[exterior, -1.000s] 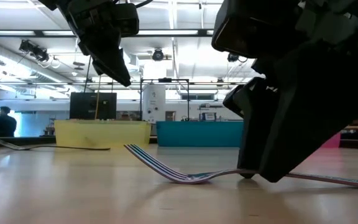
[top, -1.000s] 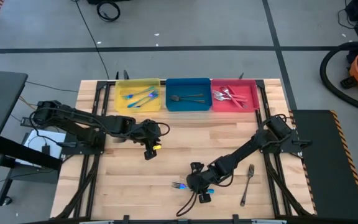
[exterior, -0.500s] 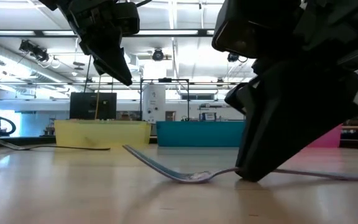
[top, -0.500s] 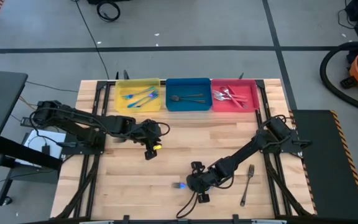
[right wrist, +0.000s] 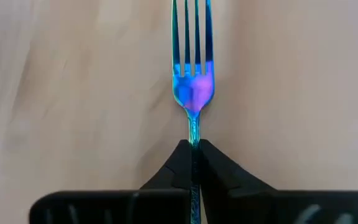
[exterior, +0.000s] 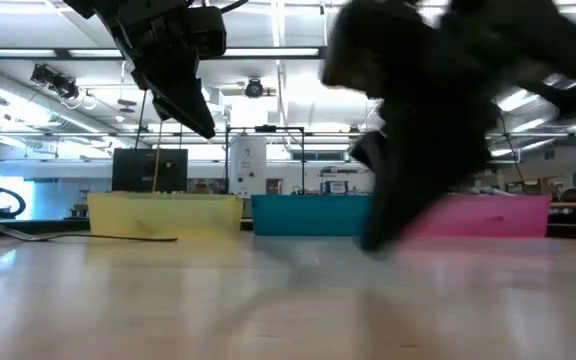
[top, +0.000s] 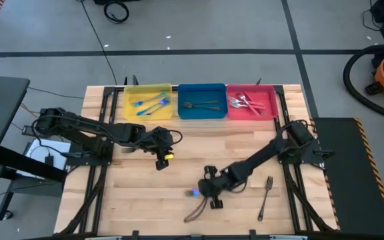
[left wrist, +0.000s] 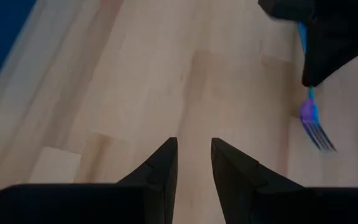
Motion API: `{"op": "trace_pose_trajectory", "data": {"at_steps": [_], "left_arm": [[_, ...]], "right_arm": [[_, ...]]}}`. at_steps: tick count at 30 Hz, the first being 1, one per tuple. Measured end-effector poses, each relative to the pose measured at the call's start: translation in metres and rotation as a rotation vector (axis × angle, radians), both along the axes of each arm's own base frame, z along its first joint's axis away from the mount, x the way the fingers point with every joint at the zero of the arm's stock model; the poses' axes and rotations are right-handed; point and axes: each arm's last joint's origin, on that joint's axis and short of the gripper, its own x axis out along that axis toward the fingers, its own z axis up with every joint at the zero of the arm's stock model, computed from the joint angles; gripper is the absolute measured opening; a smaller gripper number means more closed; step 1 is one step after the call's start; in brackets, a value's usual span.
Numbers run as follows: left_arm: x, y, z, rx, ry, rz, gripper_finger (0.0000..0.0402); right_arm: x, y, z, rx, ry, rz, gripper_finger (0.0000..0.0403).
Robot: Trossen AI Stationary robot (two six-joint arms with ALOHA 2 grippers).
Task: Sort silverware by color (type)
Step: Put the iridescent fork into the yellow bin
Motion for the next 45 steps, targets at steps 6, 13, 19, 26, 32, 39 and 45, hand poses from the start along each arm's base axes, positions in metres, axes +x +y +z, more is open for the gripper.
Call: {"op": "trace_pose_trajectory", "data": {"at_steps": [6,13,19,26,32,39,45], "left_arm": [[0.006,0.015,0.004,0.065,-0.063,-0.018,0.0098],[0.013,0.030,0.012,0.194,-0.161,-0.085,0.0098],[0.018,0.045,0.019,0.276,-0.241,-0.091,0.0102],[0.020,0.068,0.027,0.372,-0.302,-0.046,0.0130],[0.027,0.078,0.050,0.462,-0.544,-0.001,0.0160],[0.030,0.077,0.070,0.436,-0.765,0.012,0.0162],[0.030,0.077,0.081,0.351,-0.893,0.067,0.0162]], "right_arm": [[0.001,-0.046,0.047,-0.088,-0.076,-0.064,0.0015],[-0.011,-0.094,0.108,-0.208,-0.225,-0.131,0.0015],[-0.036,-0.118,0.157,-0.308,-0.354,-0.202,0.0015],[-0.059,-0.140,0.195,-0.429,-0.483,-0.295,0.0015],[-0.058,-0.157,0.206,-0.500,-0.550,-0.302,0.0015],[-0.053,-0.168,0.220,-0.544,-0.675,-0.292,0.0015],[-0.052,-0.169,0.223,-0.542,-0.712,-0.283,0.0016]]}}
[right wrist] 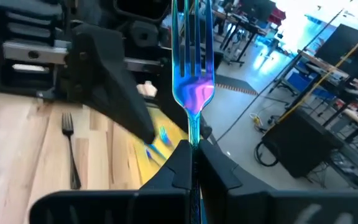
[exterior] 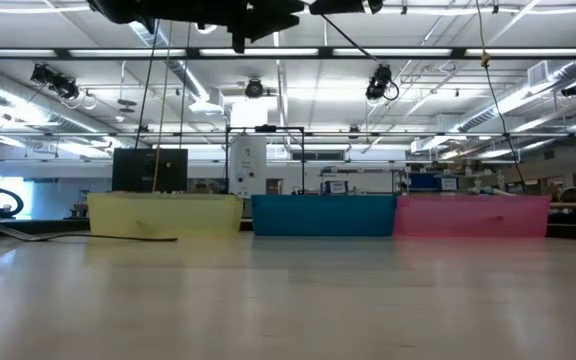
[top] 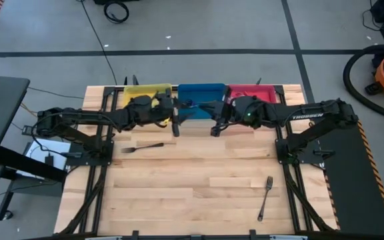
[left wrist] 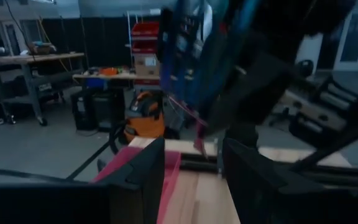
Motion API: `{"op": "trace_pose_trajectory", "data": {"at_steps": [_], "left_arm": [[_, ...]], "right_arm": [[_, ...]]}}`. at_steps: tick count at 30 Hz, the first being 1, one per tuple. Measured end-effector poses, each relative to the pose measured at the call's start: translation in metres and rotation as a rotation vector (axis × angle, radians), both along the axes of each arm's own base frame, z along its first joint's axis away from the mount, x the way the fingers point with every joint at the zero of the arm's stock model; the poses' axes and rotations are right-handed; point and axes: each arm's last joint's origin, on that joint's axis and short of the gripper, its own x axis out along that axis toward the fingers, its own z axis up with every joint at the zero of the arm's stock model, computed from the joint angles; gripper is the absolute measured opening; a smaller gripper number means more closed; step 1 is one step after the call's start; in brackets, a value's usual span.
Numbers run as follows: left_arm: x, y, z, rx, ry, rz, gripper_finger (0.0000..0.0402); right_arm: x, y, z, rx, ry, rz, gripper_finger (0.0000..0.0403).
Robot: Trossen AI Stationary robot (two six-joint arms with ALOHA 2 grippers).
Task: Sort silverware by color (type)
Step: Put the iridescent fork into the yellow bin
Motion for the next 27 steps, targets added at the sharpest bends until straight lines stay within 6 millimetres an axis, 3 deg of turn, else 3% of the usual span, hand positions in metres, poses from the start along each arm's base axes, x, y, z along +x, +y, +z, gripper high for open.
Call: {"op": "trace_pose_trajectory", "data": {"at_steps": [14,18,25,27], "left_arm": [[-0.001,0.001,0.010,0.013,-0.108,0.007,0.0157],[-0.002,0.006,0.010,0.014,-0.100,0.021,0.0121],[-0.003,0.013,0.009,0.023,-0.095,0.030,0.0017],[-0.003,0.014,0.009,0.047,-0.089,0.028,0.0009]], "right_arm": [[0.007,-0.001,-0.004,0.002,-0.006,0.007,0.0016],[0.007,-0.003,-0.003,-0.018,-0.013,0.007,0.0016],[0.007,-0.008,-0.003,-0.027,-0.005,-0.004,0.0016],[0.007,-0.010,-0.004,-0.028,0.002,-0.001,0.0016]]}}
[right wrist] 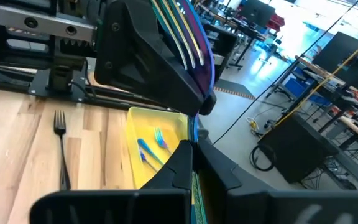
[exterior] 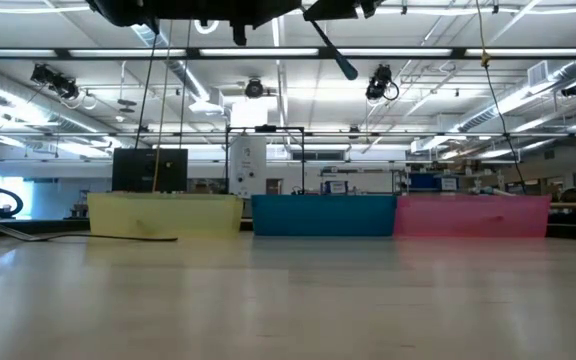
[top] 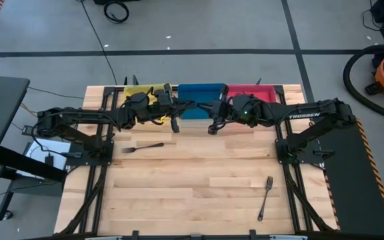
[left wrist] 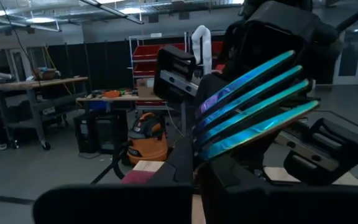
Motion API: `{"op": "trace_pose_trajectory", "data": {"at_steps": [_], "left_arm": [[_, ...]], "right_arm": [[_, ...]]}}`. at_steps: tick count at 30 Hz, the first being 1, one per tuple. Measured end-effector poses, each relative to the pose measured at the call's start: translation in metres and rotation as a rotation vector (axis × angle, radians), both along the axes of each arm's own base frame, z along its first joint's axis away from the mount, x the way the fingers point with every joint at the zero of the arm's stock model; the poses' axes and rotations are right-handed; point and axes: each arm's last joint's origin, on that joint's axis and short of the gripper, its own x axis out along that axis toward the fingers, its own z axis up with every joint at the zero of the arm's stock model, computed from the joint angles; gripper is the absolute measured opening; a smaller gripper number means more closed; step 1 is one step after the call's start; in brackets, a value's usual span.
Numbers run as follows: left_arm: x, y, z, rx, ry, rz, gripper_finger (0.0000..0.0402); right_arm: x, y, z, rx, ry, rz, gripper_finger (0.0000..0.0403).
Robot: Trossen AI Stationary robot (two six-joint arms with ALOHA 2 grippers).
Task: Sort silverware by color (type)
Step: Put the iridescent fork into the yellow bin
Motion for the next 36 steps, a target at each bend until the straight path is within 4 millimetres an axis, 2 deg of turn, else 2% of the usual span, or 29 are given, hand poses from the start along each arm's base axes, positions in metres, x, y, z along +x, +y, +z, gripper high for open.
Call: {"op": "trace_pose_trajectory", "data": {"at_steps": [12,20,24,27,32,36], "left_arm": [[0.000,0.001,0.000,0.075,0.023,0.007,0.0003],[-0.001,0.006,-0.001,0.112,0.041,0.053,0.0001],[-0.004,0.018,-0.002,0.116,0.050,0.087,0.0001],[-0.012,0.033,-0.005,0.101,0.121,0.135,0.0001],[-0.033,0.063,-0.016,0.077,0.317,0.254,0.0000],[-0.050,0.082,-0.029,0.011,0.486,0.362,0.0000]], "right_arm": [[0.000,-0.010,-0.001,0.038,-0.004,0.050,0.0019],[-0.001,-0.010,0.001,0.046,-0.016,0.040,0.0084],[-0.001,-0.013,0.001,0.037,-0.015,0.021,0.0122],[-0.003,-0.017,0.001,-0.007,-0.002,-0.061,0.0139],[-0.007,-0.031,0.001,-0.100,0.046,-0.263,0.0145],[-0.011,-0.046,-0.002,-0.096,0.079,-0.332,0.0145]]}}
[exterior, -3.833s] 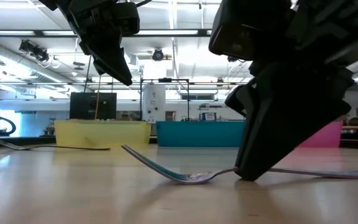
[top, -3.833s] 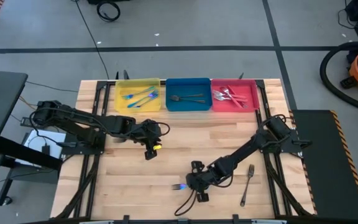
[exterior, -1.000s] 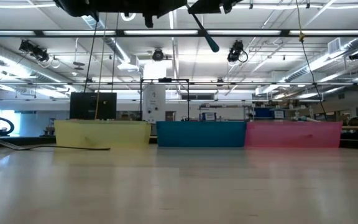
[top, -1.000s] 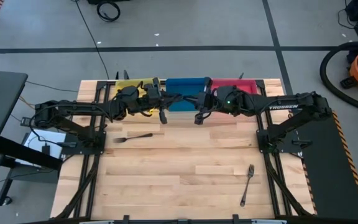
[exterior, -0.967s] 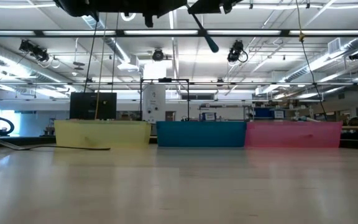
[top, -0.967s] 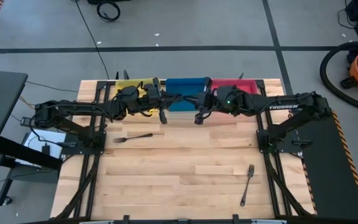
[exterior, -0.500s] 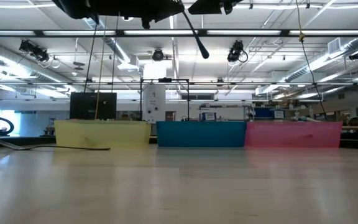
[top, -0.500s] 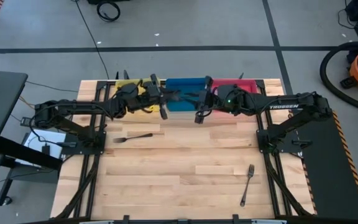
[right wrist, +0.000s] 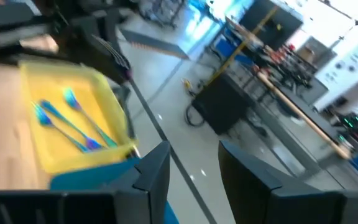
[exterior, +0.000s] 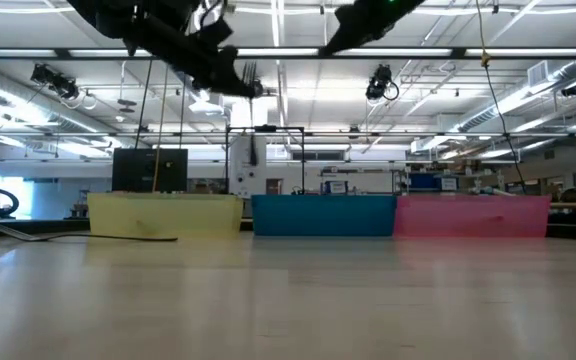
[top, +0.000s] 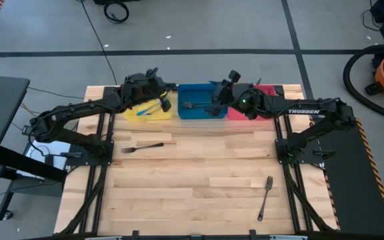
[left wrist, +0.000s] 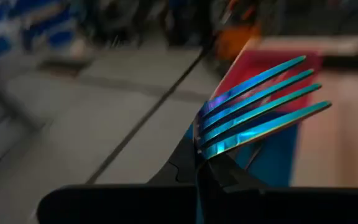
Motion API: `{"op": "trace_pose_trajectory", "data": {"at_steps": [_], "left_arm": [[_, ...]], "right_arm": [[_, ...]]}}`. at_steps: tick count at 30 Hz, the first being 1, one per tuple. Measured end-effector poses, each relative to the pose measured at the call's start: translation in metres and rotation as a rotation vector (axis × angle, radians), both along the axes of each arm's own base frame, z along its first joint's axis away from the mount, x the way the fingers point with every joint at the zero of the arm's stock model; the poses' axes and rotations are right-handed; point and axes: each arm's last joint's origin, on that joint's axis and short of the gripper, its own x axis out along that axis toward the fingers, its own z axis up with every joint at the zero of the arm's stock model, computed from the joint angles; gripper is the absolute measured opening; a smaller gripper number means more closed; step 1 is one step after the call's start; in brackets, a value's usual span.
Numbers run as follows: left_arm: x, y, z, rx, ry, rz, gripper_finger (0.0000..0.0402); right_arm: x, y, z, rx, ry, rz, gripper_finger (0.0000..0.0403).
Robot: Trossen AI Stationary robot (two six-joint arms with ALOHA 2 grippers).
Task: Sort silverware by color (type)
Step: Put the iridescent fork into the yellow bin
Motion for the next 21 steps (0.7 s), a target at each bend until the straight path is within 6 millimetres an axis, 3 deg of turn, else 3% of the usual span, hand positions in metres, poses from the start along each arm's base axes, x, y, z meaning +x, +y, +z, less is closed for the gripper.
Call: {"op": "trace_pose_trajectory", "data": {"at_steps": [8,16,21], "left_arm": [[-0.032,0.021,-0.032,-0.158,0.333,0.162,0.0000],[-0.054,0.030,-0.046,-0.272,0.490,0.232,0.0000],[-0.057,0.031,-0.060,-0.307,0.623,0.224,0.0000]], "right_arm": [[-0.008,-0.028,-0.002,0.023,0.005,-0.097,0.0145],[-0.015,-0.048,-0.004,0.045,0.021,-0.119,0.0145],[-0.019,-0.056,-0.007,0.086,0.013,-0.140,0.0145]]}}
